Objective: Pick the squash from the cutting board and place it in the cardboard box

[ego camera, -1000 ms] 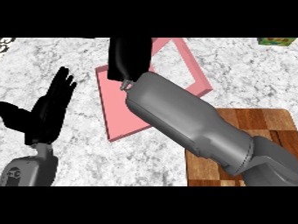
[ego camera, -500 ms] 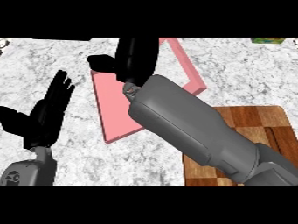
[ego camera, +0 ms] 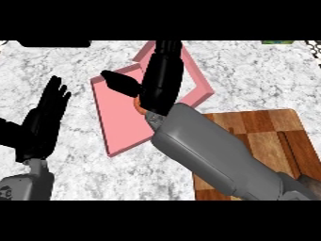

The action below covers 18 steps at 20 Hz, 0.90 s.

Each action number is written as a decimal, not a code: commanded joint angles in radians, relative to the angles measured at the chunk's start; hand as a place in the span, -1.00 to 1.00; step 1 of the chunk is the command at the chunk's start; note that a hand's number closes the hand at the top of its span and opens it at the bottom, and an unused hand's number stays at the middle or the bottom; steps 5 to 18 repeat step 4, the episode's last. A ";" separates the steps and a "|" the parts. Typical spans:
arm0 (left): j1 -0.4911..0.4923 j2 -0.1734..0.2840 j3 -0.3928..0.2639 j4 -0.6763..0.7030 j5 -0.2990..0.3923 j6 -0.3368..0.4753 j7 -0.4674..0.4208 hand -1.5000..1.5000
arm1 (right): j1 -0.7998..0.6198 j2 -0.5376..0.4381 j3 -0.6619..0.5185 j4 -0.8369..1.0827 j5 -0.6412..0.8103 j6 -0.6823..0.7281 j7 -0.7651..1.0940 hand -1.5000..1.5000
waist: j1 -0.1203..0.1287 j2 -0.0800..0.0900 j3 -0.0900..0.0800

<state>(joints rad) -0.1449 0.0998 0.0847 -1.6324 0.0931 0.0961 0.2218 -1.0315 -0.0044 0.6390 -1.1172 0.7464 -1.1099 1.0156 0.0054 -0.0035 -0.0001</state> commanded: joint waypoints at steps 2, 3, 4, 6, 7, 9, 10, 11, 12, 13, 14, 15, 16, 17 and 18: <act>0.001 0.033 0.047 -0.007 0.040 -0.019 0.030 0.00 | 0.191 0.004 -0.011 -0.183 0.094 -0.055 -0.004 -1.00 | -0.018 -0.002 0.000; -0.022 0.008 0.020 0.018 0.012 -0.004 -0.003 0.00 | 0.163 0.004 -0.009 -0.100 0.073 -0.092 -0.031 -1.00 | -0.003 0.003 0.000; 0.083 0.006 0.000 -0.089 0.018 -0.021 0.013 0.00 | 0.262 -0.013 -0.006 -0.209 0.113 -0.041 -0.049 -1.00 | -0.008 -0.002 0.000; 0.083 0.006 0.000 -0.089 0.018 -0.021 0.013 0.00 | 0.262 -0.013 -0.006 -0.209 0.113 -0.041 -0.049 -1.00 | -0.008 -0.002 0.000; 0.083 0.006 0.000 -0.089 0.018 -0.021 0.013 0.00 | 0.262 -0.013 -0.006 -0.209 0.113 -0.041 -0.049 -1.00 | -0.008 -0.002 0.000; 0.083 0.006 0.000 -0.089 0.018 -0.021 0.013 0.00 | 0.262 -0.013 -0.006 -0.209 0.113 -0.041 -0.049 -1.00 | -0.008 -0.002 0.000; 0.083 0.006 0.000 -0.089 0.018 -0.021 0.013 0.00 | 0.262 -0.013 -0.006 -0.209 0.113 -0.041 -0.049 -1.00 | -0.008 -0.002 0.000; 0.083 0.006 0.000 -0.089 0.018 -0.021 0.013 0.00 | 0.262 -0.013 -0.006 -0.209 0.113 -0.041 -0.049 -1.00 | -0.008 -0.002 0.000; 0.083 0.006 0.000 -0.089 0.018 -0.021 0.013 0.00 | 0.262 -0.013 -0.006 -0.209 0.113 -0.041 -0.049 -1.00 | -0.008 -0.002 0.000; 0.083 0.006 0.000 -0.089 0.018 -0.021 0.013 0.00 | 0.262 -0.013 -0.006 -0.209 0.113 -0.041 -0.049 -1.00 | -0.008 -0.002 0.000; 0.083 0.006 0.000 -0.089 0.018 -0.021 0.013 0.00 | 0.262 -0.013 -0.006 -0.209 0.113 -0.041 -0.049 -1.00 | -0.008 -0.002 0.000; 0.083 0.006 0.000 -0.089 0.018 -0.021 0.013 0.00 | 0.262 -0.013 -0.006 -0.209 0.113 -0.041 -0.049 -1.00 | -0.008 -0.002 0.000; 0.083 0.006 0.000 -0.089 0.018 -0.021 0.013 0.00 | 0.262 -0.013 -0.006 -0.209 0.113 -0.041 -0.049 -1.00 | -0.008 -0.002 0.000; 0.083 0.006 0.000 -0.089 0.018 -0.021 0.013 0.00 | 0.262 -0.013 -0.006 -0.209 0.113 -0.041 -0.049 -1.00 | -0.008 -0.002 0.000; 0.083 0.006 0.000 -0.089 0.018 -0.021 0.013 0.00 | 0.262 -0.013 -0.006 -0.209 0.113 -0.041 -0.049 -1.00 | -0.008 -0.002 0.000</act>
